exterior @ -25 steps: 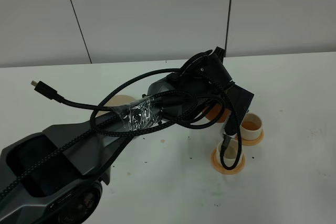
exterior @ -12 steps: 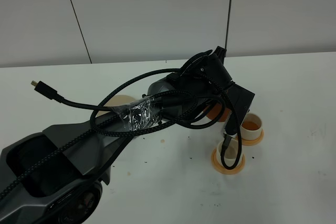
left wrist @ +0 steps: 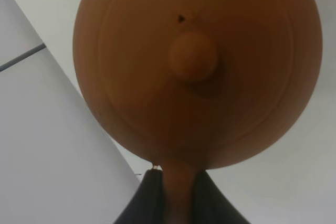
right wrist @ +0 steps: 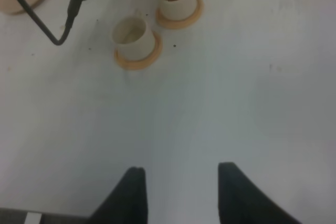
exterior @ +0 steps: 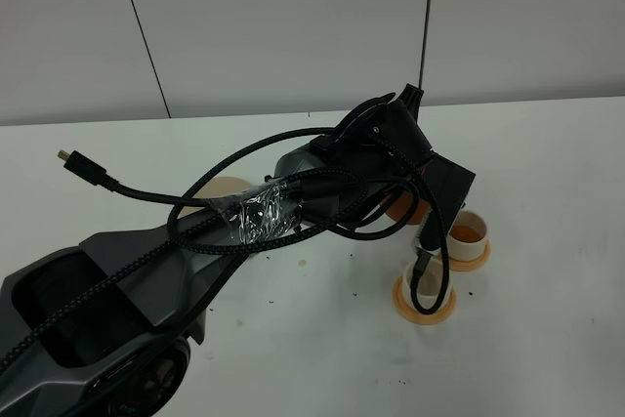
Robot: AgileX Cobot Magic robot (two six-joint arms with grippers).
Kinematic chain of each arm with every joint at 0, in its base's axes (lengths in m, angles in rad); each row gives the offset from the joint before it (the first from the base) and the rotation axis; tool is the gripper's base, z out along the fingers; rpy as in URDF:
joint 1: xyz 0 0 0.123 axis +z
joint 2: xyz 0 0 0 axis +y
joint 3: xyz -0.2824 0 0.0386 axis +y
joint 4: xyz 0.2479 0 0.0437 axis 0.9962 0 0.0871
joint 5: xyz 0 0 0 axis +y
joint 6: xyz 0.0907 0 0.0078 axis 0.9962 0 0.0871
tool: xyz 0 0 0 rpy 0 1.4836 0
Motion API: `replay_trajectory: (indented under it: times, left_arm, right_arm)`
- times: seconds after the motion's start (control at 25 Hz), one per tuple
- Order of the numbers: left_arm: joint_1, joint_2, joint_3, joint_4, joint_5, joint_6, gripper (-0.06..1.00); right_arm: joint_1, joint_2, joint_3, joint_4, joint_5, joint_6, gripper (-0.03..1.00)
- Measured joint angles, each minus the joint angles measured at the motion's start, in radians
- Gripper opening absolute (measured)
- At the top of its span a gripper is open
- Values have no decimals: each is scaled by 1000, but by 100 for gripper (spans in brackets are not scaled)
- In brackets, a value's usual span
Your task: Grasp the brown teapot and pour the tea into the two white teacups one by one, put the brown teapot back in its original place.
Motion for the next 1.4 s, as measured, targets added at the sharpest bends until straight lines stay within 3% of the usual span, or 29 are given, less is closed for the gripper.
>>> replay_trajectory:
  times: [1.4]
  left_arm:
    - [-8,0,0,19,-57,14,17]
  right_arm:
    - [0,0,0,0,-2,0,31]
